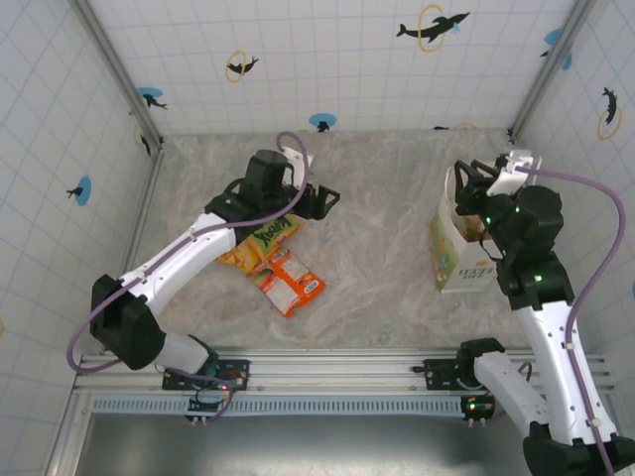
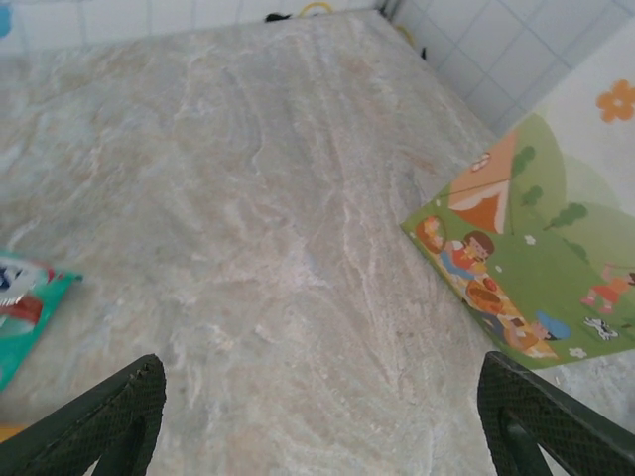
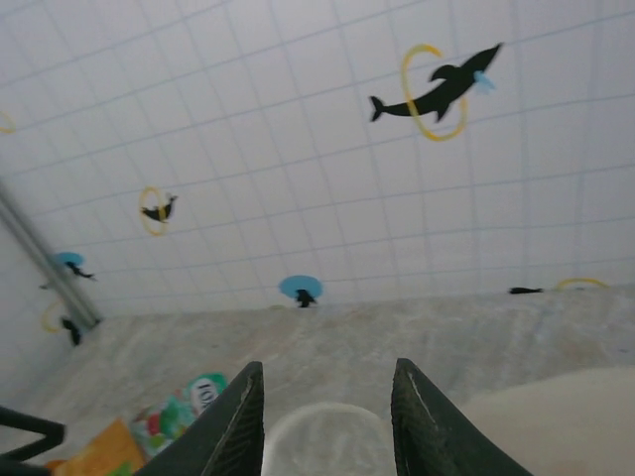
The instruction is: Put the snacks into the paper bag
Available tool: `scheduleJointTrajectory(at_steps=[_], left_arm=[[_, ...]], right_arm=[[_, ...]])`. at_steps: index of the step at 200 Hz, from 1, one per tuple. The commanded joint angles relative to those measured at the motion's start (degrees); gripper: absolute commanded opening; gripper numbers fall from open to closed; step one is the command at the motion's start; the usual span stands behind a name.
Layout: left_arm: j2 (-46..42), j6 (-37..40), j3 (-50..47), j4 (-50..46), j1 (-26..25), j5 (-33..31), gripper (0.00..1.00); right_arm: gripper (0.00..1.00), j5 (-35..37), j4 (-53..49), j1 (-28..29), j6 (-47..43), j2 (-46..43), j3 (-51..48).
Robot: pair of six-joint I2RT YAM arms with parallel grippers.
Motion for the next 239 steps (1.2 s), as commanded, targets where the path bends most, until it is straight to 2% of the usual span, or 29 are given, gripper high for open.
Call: scheduleJointTrajectory(at_steps=[1, 32, 85, 115, 149, 165, 239], left_arm=[[-1.17, -8.69, -0.80, -5.87, 5.49, 4.30, 0.81], [-3.94, -15.42, -6.86, -4.93, 16.28, 11.68, 0.77], [-11.11, -21.20, -18.39, 1.29, 32.38, 15.39, 0.80], [-10.32, -21.22, -20.33, 3.02, 38.45, 15.54, 0.82], [-6.69, -20.23, -23.71, 7.09, 40.46, 15.79, 0.83], [-4.34, -20.47, -24.52, 9.47, 40.54, 18.10, 0.84], [2.73, -21.89, -27.40, 16.63, 40.55, 20.07, 0.84]], right_arm=[[0.37, -7.01, 2.50, 1.60, 2.88, 2.91, 3.38], [0.37, -6.18, 2.45, 8.12, 1.39, 7.98, 6.64], [0.39, -2.78, 4.71, 19.55, -2.00, 15.95, 8.68], [0.39, -2.36, 6.21, 25.50, -2.90, 20.33, 9.16], [0.40, -1.16, 7.63, 30.71, -3.84, 23.95, 9.08], [0.41, -1.20, 8.57, 32.06, -3.95, 25.25, 8.90], [0.42, -3.18, 11.69, 33.63, -3.84, 28.61, 8.79]])
